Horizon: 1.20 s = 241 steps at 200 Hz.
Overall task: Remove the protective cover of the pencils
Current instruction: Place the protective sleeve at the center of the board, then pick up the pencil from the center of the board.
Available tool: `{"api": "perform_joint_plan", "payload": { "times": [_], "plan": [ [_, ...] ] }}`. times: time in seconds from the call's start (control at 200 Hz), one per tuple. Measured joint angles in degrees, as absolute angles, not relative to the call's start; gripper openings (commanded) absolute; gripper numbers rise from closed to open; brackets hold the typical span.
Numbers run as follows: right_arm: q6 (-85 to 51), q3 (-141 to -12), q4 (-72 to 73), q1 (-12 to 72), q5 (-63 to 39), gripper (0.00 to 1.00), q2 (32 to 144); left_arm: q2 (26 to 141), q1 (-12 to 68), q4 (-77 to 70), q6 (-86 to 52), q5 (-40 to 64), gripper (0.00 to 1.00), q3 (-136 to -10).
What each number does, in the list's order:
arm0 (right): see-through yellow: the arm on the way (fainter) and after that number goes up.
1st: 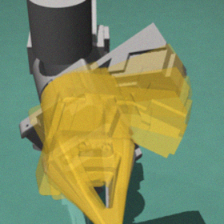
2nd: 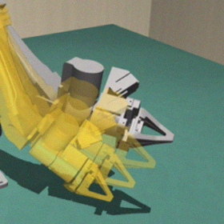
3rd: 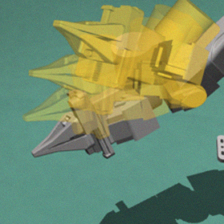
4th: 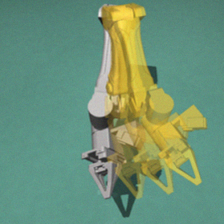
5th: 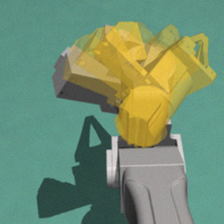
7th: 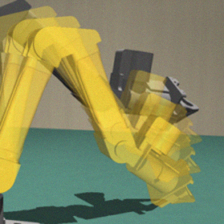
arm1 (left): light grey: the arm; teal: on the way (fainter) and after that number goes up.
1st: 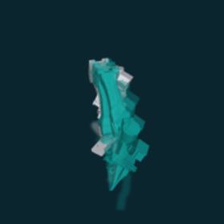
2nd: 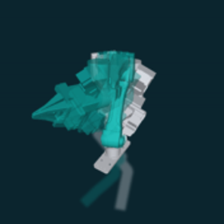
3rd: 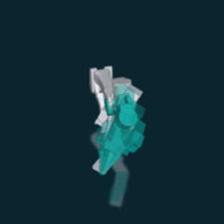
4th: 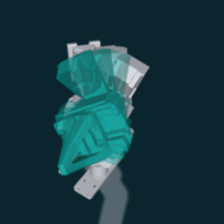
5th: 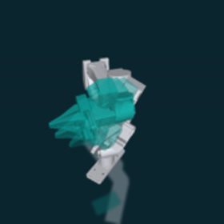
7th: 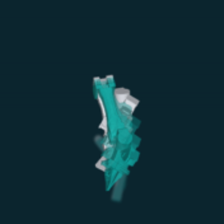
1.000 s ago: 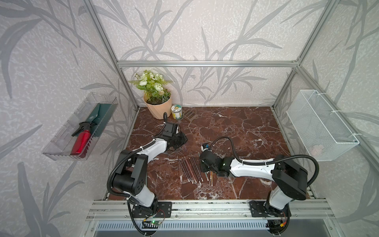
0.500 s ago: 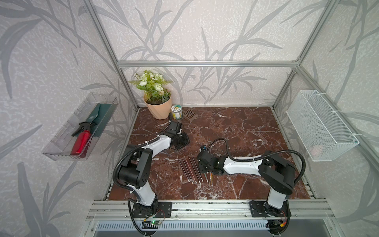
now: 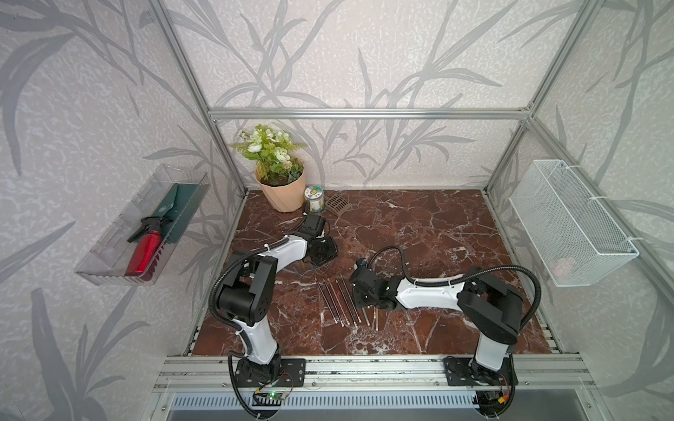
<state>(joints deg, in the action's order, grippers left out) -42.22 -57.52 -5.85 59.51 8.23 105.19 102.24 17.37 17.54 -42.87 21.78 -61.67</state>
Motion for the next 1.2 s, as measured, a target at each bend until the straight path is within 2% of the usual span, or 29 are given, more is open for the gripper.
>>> {"api": "perform_joint_plan", "payload": {
  "times": [0.125,0.405,0.65,0.935,1.205],
  "plan": [
    [-42.2,-57.9,-5.9,59.5,7.6,0.17,105.5,103.0,17.6,19.0,-42.4,21.1,0.0,-62.6],
    [-42.0,-58.1,-5.9,59.5,6.4,0.19,105.5,105.8,17.9,21.4,-42.0,20.4,0.0,-64.5],
    [-41.2,-58.1,-7.2,59.5,6.7,0.24,102.7,106.0,18.1,22.7,-42.0,19.5,0.08,-64.8],
    [-40.2,-55.3,-8.0,59.3,11.3,0.29,92.5,106.0,18.1,23.0,-42.0,18.5,0.15,-64.8],
    [-39.4,-54.4,-9.6,58.4,13.3,0.29,92.1,106.0,18.1,23.7,-41.9,17.9,0.2,-64.8]
  ]
}}
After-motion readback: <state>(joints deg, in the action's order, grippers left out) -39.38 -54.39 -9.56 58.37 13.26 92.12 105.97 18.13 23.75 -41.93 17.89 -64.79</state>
